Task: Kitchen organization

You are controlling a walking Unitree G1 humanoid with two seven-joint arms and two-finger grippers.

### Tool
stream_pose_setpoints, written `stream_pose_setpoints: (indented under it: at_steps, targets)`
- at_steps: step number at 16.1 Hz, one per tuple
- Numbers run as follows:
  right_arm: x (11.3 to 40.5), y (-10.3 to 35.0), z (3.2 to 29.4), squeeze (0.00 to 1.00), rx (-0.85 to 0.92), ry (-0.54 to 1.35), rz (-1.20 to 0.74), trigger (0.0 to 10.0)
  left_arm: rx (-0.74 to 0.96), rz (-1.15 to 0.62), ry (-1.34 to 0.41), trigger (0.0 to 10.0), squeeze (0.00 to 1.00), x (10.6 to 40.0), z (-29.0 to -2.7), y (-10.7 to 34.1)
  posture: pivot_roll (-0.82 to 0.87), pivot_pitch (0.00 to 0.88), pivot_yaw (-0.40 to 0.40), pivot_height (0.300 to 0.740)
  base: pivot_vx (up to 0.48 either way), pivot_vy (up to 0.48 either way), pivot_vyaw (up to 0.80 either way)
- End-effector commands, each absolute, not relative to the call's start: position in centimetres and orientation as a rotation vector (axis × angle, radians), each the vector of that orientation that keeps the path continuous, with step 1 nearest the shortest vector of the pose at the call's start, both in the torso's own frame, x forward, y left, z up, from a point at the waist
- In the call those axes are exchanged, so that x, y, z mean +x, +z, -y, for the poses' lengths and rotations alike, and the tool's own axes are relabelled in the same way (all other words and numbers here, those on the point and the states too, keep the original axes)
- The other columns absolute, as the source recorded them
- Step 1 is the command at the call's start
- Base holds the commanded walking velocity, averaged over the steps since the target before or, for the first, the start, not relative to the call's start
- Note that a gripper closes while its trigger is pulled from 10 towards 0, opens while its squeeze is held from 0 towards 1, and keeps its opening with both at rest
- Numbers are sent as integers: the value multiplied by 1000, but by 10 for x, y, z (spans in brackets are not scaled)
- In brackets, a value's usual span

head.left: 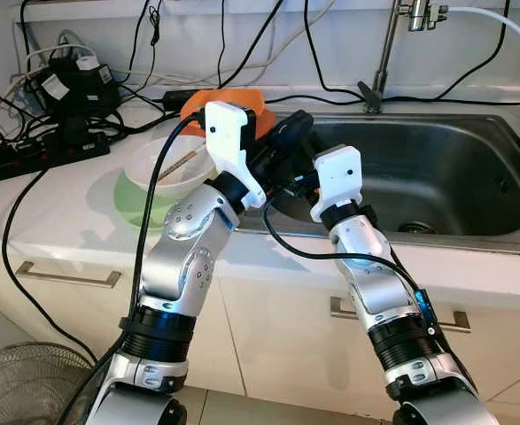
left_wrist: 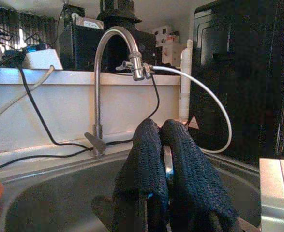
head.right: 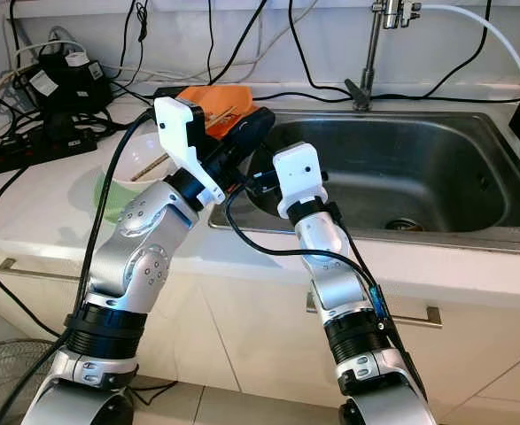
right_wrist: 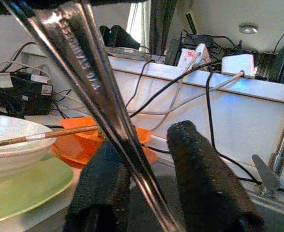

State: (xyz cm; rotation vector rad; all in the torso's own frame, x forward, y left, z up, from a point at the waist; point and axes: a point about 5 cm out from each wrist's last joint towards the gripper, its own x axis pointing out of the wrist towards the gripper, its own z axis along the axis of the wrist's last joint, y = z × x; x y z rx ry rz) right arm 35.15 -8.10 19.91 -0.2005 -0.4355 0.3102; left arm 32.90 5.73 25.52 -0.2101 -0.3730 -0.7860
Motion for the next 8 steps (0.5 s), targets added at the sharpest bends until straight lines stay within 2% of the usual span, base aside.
stream_pose_setpoints:
  at_steps: [1, 8]
  targets:
    - [352, 200, 82, 0, -182, 300, 434, 0, -203, 340, -769, 10000, 0, 331, -62, 249, 61, 5, 115, 740, 0, 0, 0]
    - [352, 199, 82, 0, -184, 296, 430, 0, -194, 335, -775, 10000, 0, 332, -60, 247, 58, 0, 113, 740, 0, 0, 0]
